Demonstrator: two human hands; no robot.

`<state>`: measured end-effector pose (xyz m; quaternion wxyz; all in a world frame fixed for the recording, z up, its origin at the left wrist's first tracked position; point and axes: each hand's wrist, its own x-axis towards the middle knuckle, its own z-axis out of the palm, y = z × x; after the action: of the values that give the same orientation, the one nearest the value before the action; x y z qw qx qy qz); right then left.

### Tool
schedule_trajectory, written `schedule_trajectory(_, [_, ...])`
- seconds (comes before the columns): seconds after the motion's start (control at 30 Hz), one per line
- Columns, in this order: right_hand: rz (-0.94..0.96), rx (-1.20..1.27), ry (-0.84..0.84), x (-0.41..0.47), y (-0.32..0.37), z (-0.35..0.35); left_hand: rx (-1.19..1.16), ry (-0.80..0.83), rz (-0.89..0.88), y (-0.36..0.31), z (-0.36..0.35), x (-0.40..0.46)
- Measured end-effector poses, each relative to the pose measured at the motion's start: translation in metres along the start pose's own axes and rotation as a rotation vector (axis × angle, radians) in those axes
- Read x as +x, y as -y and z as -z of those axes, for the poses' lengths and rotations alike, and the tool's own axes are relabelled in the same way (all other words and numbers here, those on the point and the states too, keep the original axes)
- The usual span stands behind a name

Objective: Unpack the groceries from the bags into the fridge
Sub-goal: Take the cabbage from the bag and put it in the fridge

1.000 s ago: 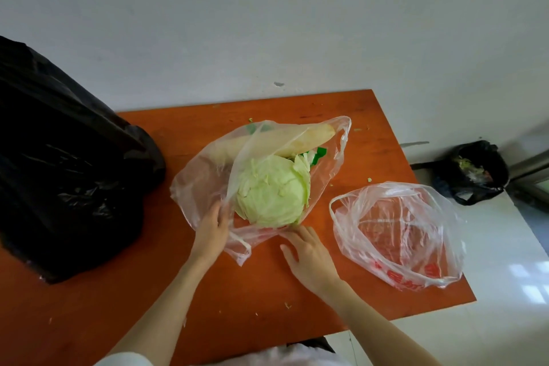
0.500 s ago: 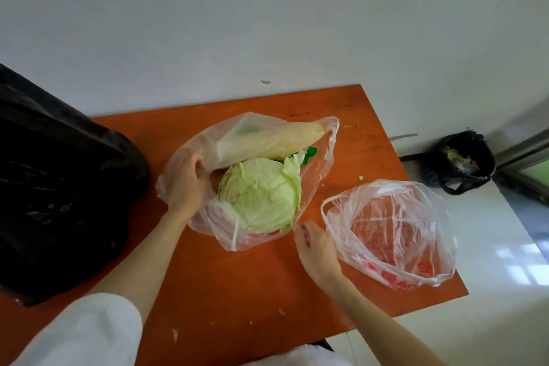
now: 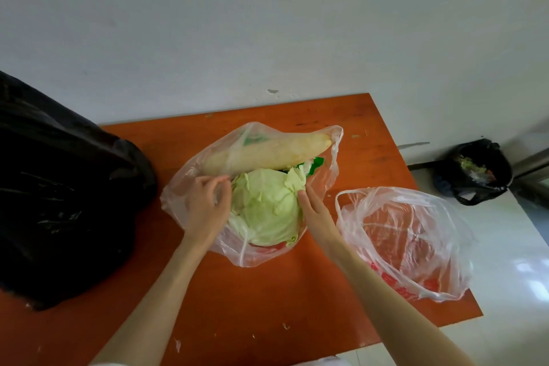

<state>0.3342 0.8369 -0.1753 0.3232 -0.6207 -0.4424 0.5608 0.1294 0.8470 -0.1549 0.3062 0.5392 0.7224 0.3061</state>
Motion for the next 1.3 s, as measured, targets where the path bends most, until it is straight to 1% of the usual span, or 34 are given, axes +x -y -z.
schedule_trajectory(0.07, [-0.039,0.088,0.046,-0.001,-0.003,-0.001,-0.043,0.135,-0.006,-0.012,-0.009,-0.009])
schedule_trajectory(0.13, [-0.094,0.182,0.071,0.0,-0.005,-0.001,0.015,0.235,0.081,-0.021,-0.019,-0.012])
schedule_trajectory(0.17, [-0.134,0.248,0.064,0.001,-0.005,0.0,0.032,0.249,0.119,-0.024,-0.023,-0.014])
schedule_trajectory(0.23, [-0.219,0.4,0.039,0.007,-0.001,0.002,-0.013,0.244,0.169,-0.03,-0.029,-0.018])
schedule_trajectory(0.27, [-0.238,0.428,0.025,0.01,0.0,0.002,-0.048,0.238,0.197,-0.033,-0.029,-0.02])
schedule_trajectory(0.33, [-0.23,0.394,0.0,0.015,0.003,0.0,-0.109,0.214,0.256,-0.032,-0.028,-0.021])
schedule_trajectory(0.43, [-0.208,0.416,-0.027,0.019,0.003,-0.002,-0.287,0.154,0.332,-0.029,-0.022,-0.019])
schedule_trajectory(0.47, [-0.191,0.436,-0.016,0.02,0.001,-0.001,-0.288,0.156,0.326,-0.029,-0.021,-0.019])
schedule_trajectory(0.53, [-0.196,0.478,0.051,0.021,0.0,0.001,-0.181,0.195,0.292,-0.03,-0.021,-0.02])
schedule_trajectory(0.6, [-0.278,0.502,0.157,0.02,-0.002,0.003,-0.119,0.199,0.304,-0.035,-0.023,-0.021])
schedule_trajectory(0.67, [-0.348,0.542,0.234,0.018,-0.001,0.004,-0.123,0.177,0.327,-0.038,-0.026,-0.02])
schedule_trajectory(0.73, [-0.38,0.556,0.281,0.019,-0.002,0.006,-0.151,0.179,0.34,-0.039,-0.027,-0.02])
schedule_trajectory(0.83, [-0.362,0.574,0.334,0.02,0.002,0.004,-0.107,0.194,0.322,-0.04,-0.028,-0.017])
schedule_trajectory(0.9, [-0.33,0.598,0.313,0.021,0.003,-0.001,-0.099,0.206,0.302,-0.04,-0.029,-0.015])
schedule_trajectory(1.0, [-0.28,0.613,0.245,0.012,0.002,-0.007,-0.185,0.223,0.304,-0.037,-0.03,-0.021])
schedule_trajectory(1.1, [-0.255,0.632,0.189,0.002,0.002,-0.004,-0.183,0.229,0.236,-0.038,-0.029,-0.025])
schedule_trajectory(1.2, [-0.214,0.635,0.164,-0.013,0.008,0.0,-0.154,0.308,0.178,-0.045,-0.022,-0.027])
schedule_trajectory(1.3, [-0.128,0.709,0.087,-0.032,0.014,0.002,-0.17,0.375,0.069,-0.058,-0.01,-0.033])
